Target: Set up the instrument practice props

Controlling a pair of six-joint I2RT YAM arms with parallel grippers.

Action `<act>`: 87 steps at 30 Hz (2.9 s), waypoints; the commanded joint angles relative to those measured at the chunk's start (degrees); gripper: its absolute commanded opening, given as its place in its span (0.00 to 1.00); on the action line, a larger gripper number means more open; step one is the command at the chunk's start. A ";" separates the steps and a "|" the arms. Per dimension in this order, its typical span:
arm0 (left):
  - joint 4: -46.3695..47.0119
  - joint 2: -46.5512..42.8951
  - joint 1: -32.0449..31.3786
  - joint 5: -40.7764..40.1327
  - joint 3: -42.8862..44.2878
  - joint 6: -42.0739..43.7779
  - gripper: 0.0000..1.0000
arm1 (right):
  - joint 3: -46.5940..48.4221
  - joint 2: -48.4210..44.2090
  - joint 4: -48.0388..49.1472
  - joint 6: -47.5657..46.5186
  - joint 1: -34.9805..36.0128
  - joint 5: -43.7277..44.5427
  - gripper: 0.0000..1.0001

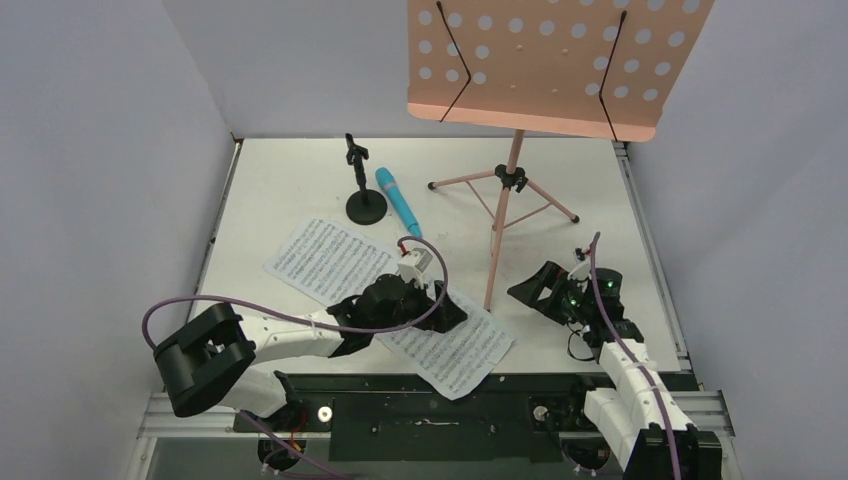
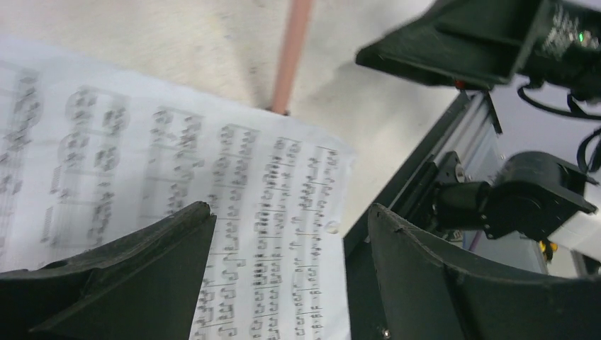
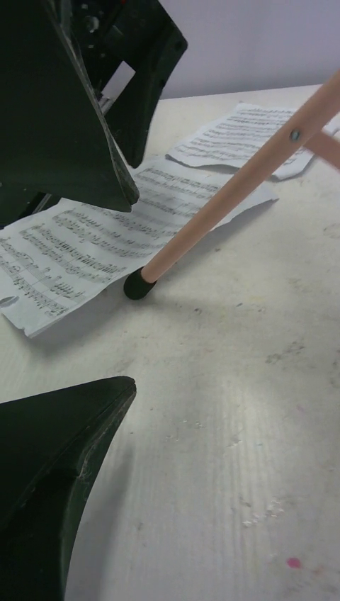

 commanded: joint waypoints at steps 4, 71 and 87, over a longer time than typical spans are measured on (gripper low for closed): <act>-0.75 -4.50 6.36 0.30 -5.75 -7.29 0.77 | -6.12 4.47 12.35 5.65 0.23 -5.71 0.90; -31.62 -23.02 9.10 -10.23 8.92 25.08 0.77 | 18.12 0.55 -6.66 -10.69 16.59 -5.57 0.05; -38.96 -27.08 4.13 15.47 16.75 61.57 0.79 | 30.14 0.92 -18.09 -19.61 20.49 -12.52 0.05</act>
